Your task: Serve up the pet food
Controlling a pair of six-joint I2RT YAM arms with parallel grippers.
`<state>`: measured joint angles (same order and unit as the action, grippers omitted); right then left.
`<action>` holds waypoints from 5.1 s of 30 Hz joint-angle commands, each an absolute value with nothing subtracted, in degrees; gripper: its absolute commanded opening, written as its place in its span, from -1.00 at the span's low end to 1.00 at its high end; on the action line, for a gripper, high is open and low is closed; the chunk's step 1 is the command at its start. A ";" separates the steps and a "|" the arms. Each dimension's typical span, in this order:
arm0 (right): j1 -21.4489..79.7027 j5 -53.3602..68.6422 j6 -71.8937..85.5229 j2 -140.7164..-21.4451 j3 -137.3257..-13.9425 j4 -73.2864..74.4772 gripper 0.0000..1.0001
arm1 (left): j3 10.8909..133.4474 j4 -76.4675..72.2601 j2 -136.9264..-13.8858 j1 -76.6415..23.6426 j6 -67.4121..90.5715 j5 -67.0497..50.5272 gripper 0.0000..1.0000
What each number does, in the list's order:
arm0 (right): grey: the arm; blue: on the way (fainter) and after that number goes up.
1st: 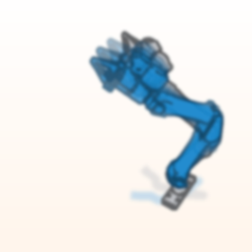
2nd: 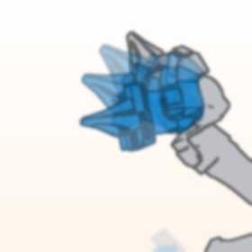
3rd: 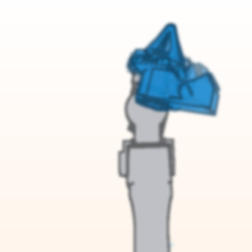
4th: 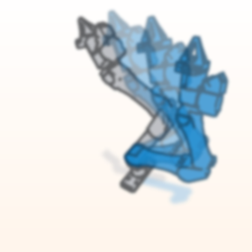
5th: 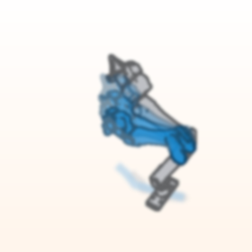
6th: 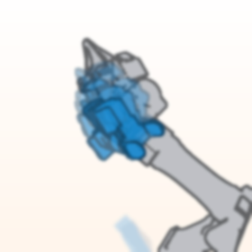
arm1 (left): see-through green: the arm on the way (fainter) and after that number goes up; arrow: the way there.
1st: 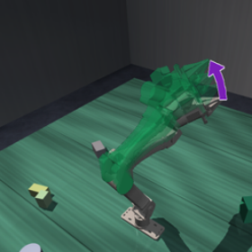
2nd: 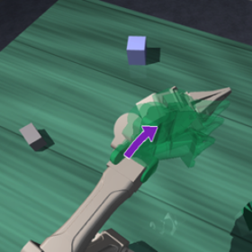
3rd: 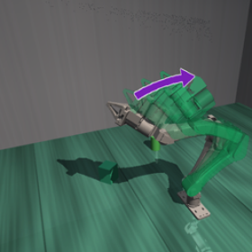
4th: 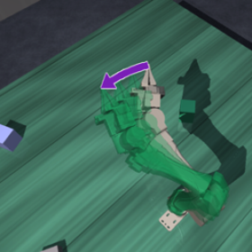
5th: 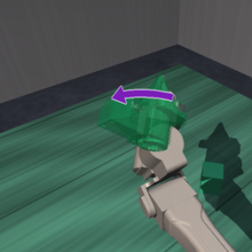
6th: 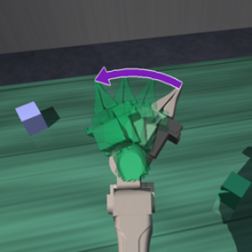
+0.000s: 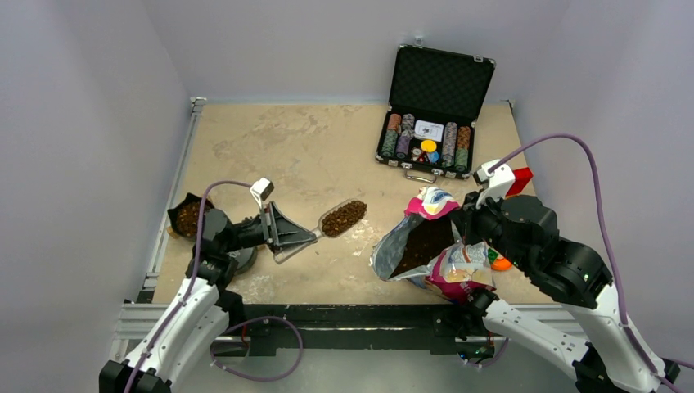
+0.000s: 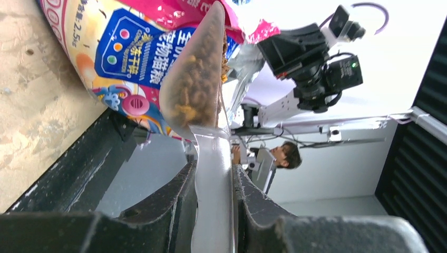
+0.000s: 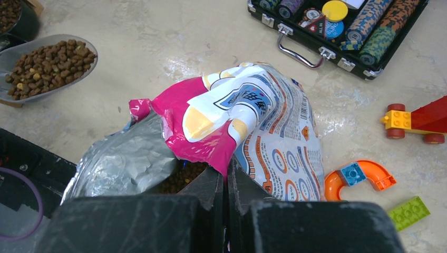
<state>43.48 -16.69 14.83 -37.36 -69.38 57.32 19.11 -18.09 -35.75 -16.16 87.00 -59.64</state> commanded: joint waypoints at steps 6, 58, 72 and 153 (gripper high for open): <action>43.60 -14.32 13.80 -37.03 -70.57 49.17 -1.00 | 13.84 -40.39 -36.91 -13.14 100.64 -52.44 -1.00; 43.67 -13.03 12.35 -35.62 -69.17 48.20 -1.00 | 6.59 -5.71 -1.49 -9.14 89.49 -15.47 -1.00; 43.67 -13.12 12.33 -35.01 -68.65 48.33 -1.00 | 8.32 -2.64 -0.97 -9.14 88.54 -12.86 -1.00; 43.99 -21.24 15.73 -39.73 -72.80 54.17 -1.00 | 10.67 28.82 3.68 -9.14 108.27 42.67 -1.00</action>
